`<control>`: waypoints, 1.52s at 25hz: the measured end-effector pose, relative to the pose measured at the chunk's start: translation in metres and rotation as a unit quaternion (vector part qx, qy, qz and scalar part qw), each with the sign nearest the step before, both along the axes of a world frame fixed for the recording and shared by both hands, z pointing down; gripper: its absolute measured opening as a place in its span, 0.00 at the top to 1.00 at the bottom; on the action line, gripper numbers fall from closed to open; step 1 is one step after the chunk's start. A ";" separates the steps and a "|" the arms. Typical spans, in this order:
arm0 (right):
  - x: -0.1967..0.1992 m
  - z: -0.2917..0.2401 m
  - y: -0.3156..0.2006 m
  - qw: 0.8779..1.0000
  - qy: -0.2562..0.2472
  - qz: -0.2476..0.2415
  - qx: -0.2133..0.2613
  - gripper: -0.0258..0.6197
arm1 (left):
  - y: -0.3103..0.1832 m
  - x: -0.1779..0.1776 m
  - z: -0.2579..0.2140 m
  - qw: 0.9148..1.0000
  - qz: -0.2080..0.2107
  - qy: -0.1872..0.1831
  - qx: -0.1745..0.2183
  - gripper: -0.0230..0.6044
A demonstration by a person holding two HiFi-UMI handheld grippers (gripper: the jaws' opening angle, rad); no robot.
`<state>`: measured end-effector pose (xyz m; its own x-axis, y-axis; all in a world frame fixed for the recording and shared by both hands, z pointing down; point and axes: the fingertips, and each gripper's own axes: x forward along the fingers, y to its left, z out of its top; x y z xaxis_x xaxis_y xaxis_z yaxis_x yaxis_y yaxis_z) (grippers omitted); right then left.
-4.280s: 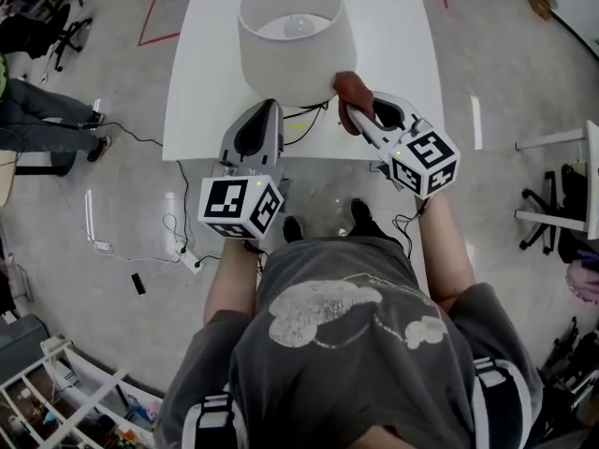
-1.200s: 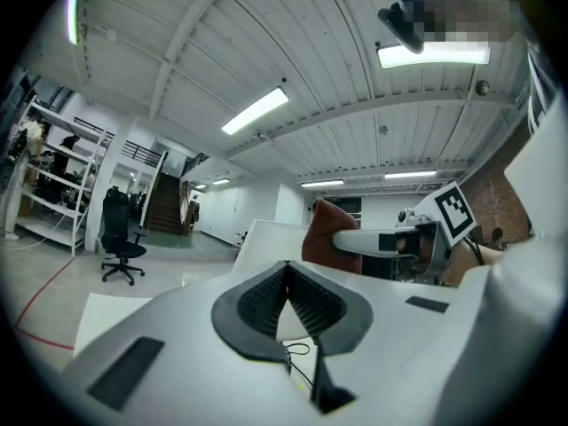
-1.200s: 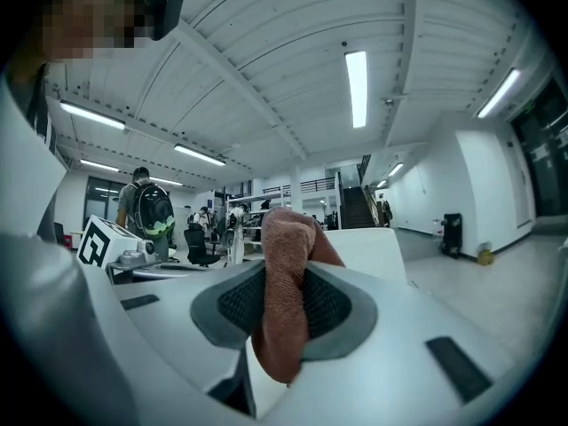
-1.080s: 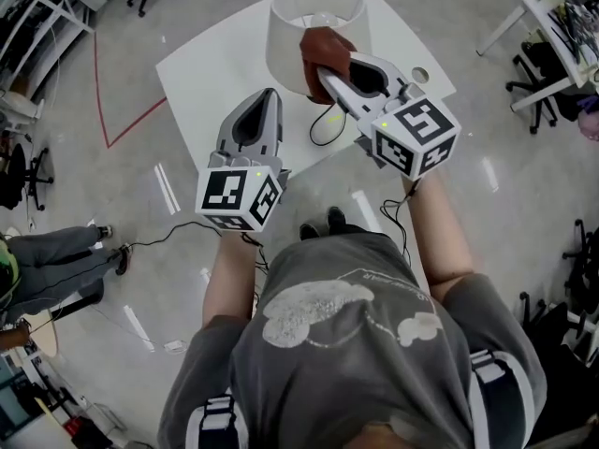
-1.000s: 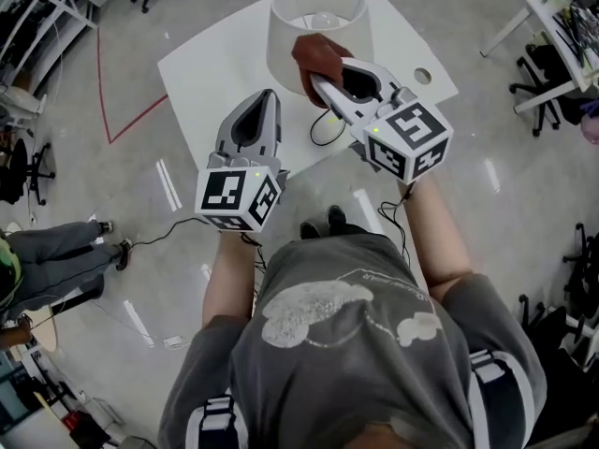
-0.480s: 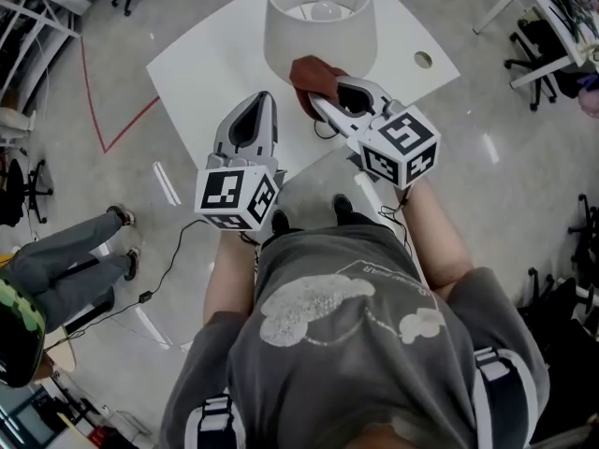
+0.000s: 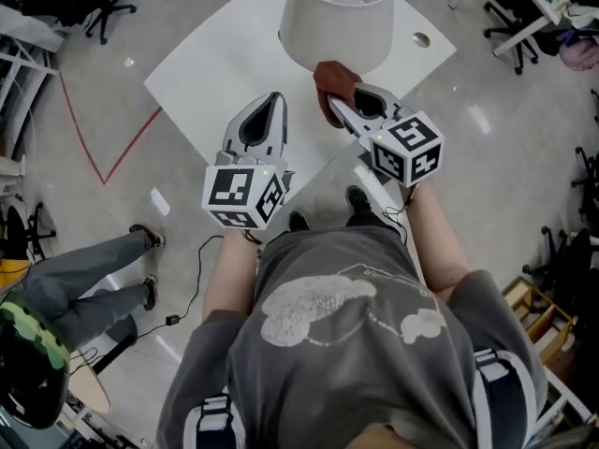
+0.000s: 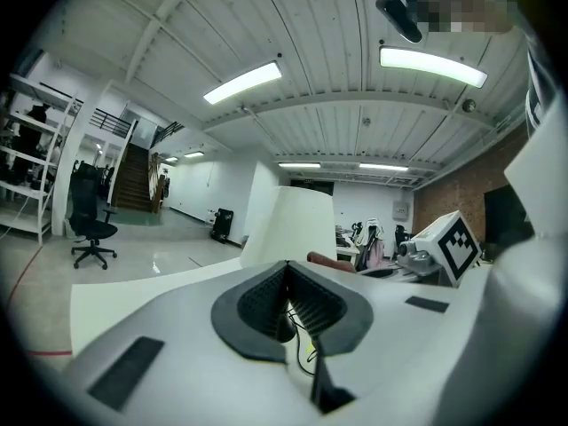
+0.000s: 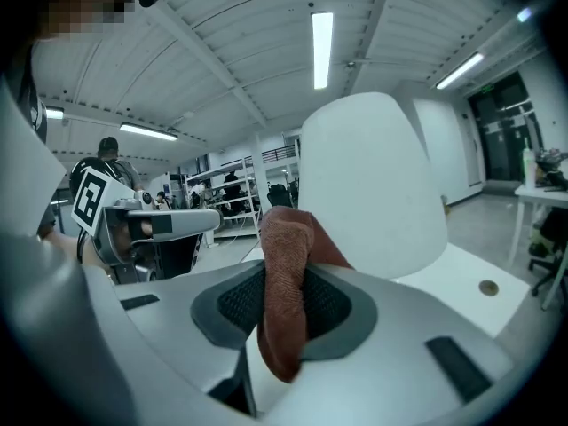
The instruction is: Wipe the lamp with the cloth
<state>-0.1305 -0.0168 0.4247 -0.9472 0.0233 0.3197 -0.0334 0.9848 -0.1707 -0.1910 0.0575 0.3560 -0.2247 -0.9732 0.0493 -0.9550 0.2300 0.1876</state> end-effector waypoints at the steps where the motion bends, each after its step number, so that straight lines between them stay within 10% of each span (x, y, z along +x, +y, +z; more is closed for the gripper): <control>1: 0.000 0.000 0.003 1.000 -0.001 0.008 0.000 0.82 | 0.003 -0.001 0.000 1.000 0.008 -0.001 0.001 0.95; 22: -0.023 -0.128 -0.026 0.987 -0.124 0.092 0.040 0.82 | -0.006 -0.012 -0.047 0.997 0.056 -0.035 0.042 0.95; 38: -0.072 -0.071 0.005 0.994 -0.076 0.076 0.006 0.82 | -0.009 -0.051 -0.037 0.997 0.069 -0.030 0.022 0.95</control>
